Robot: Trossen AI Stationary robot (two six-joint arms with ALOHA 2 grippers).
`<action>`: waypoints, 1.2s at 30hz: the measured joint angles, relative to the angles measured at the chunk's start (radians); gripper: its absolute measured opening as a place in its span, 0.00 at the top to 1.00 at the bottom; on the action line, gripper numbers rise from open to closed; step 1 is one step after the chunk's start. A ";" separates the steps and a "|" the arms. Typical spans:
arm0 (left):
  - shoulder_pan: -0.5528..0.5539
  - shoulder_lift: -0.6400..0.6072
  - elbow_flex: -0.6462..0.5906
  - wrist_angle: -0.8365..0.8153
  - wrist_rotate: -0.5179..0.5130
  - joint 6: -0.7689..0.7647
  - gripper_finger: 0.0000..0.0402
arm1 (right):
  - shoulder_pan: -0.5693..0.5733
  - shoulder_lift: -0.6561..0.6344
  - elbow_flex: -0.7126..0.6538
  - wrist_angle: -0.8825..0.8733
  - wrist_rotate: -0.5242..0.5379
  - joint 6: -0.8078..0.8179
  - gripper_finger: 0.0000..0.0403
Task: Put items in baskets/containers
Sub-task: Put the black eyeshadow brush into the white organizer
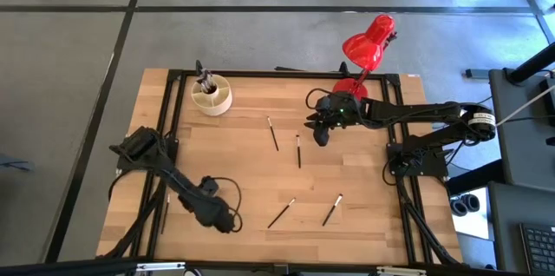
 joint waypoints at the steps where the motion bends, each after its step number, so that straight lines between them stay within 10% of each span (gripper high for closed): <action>1: -0.017 0.000 -0.019 0.014 0.034 -0.028 0.99 | 0.000 0.000 0.000 -0.004 0.000 -0.003 0.68; 9: -0.138 -0.001 -0.173 0.089 0.337 -0.077 0.99 | 0.000 0.000 0.000 -0.003 0.000 -0.011 0.68; 16: -0.186 -0.002 -0.255 0.302 0.406 -0.092 0.99 | 0.000 0.000 0.000 0.006 0.000 -0.001 0.68; 36: -0.062 -0.001 -0.175 0.142 0.298 -0.175 0.99 | 0.000 0.000 0.000 0.006 0.000 0.005 0.68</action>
